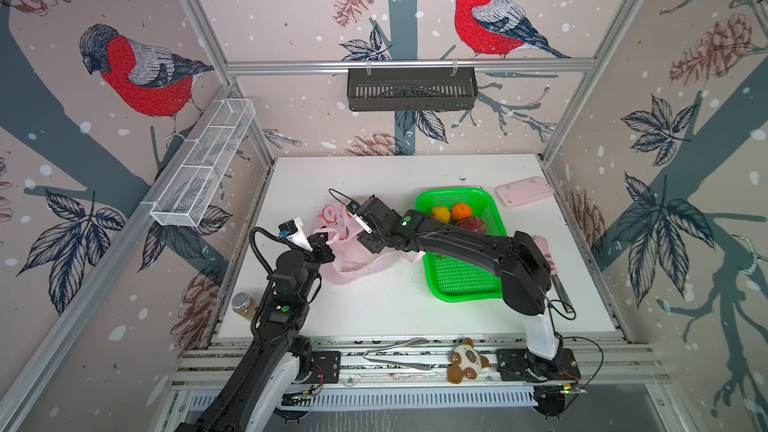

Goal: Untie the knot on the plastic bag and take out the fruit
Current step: 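Reach the right gripper into the bag toward the red dragon fruit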

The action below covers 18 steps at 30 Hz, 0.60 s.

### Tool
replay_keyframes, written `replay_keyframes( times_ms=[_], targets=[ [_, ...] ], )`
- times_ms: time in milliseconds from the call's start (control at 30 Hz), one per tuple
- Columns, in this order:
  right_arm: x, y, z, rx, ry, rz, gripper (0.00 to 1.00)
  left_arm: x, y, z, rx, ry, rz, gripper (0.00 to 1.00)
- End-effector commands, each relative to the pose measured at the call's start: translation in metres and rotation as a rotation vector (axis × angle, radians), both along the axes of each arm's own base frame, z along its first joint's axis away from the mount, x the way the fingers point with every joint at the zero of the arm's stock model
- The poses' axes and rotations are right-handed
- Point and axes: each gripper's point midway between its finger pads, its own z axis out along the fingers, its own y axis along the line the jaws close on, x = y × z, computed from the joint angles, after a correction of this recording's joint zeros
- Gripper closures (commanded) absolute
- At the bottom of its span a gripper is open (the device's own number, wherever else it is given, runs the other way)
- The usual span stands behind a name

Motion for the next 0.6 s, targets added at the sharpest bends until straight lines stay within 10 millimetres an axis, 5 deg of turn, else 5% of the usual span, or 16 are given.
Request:
replay_keyframes(
  times_ms=[0, 233, 567],
  targets=[
    [0.011, -0.001, -0.004, -0.054, -0.037, 0.011, 0.21, 0.001, 0.000, 0.016, -0.003, -0.067, 0.000, 1.00],
    [0.022, 0.003, -0.011, -0.038, -0.030, 0.011, 0.00, 0.004, 0.002, 0.026, -0.013, -0.133, 0.012, 1.00],
    [0.037, 0.013, -0.015, 0.033, 0.008, 0.025, 0.01, 0.018, -0.002, 0.034, -0.013, -0.178, 0.004, 1.00]
  ],
)
